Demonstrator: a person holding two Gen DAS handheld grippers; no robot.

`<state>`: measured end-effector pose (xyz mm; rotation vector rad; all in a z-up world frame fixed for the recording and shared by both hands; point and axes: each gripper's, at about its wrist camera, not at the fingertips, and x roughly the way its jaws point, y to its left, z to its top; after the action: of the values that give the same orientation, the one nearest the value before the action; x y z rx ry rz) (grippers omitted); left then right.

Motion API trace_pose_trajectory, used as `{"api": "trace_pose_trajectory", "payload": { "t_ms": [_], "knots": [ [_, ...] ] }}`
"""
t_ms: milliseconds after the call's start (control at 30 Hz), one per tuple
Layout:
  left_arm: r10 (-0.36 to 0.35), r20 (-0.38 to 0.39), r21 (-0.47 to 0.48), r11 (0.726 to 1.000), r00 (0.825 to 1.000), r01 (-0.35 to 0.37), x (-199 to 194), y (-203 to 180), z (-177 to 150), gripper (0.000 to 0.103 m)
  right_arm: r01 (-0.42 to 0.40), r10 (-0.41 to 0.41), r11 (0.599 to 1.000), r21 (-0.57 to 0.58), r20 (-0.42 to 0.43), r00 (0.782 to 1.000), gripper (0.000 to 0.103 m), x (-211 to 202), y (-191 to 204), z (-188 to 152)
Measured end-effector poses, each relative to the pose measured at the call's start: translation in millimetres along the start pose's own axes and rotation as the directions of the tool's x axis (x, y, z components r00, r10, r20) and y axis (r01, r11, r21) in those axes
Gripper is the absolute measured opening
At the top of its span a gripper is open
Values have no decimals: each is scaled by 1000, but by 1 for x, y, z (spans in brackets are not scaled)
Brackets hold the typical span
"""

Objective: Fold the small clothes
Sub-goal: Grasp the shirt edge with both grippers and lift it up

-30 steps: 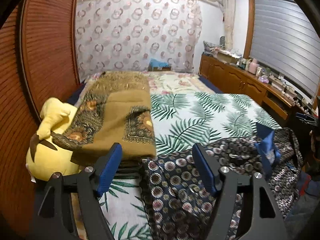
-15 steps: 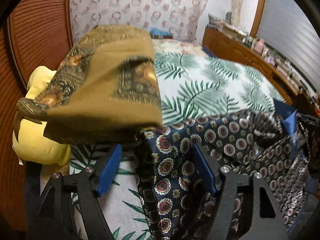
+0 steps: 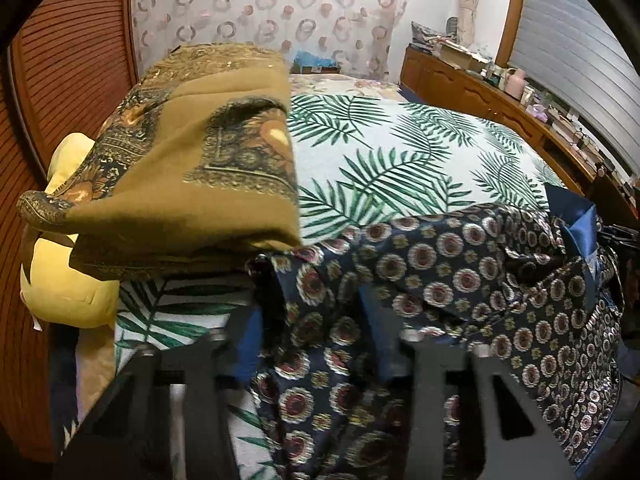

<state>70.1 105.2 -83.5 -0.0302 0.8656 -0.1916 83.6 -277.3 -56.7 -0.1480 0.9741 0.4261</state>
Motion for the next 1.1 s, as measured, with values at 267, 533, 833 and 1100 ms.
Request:
{"api": "trace_pose_trajectory", "payload": {
  "t_ms": [267,533,833,1100],
  "knots": [
    [-47,117,11,999,992,46,-39,-22,-1,7,-16,19,999,-32,112,994,6,-37,12,6],
    [-97,342,64,995,935,80,-123,-51,42,6,10,35,992,-125,358,933,5,-132,41,49],
    [-59,501,101,995,863,9,-172,-49,126,6,86,37,975,-205,531,847,3,-200,58,127],
    [34,510,35,998,860,-60,-146,-16,181,6,145,-41,975,-167,506,862,2,-166,46,179]
  ]
}}
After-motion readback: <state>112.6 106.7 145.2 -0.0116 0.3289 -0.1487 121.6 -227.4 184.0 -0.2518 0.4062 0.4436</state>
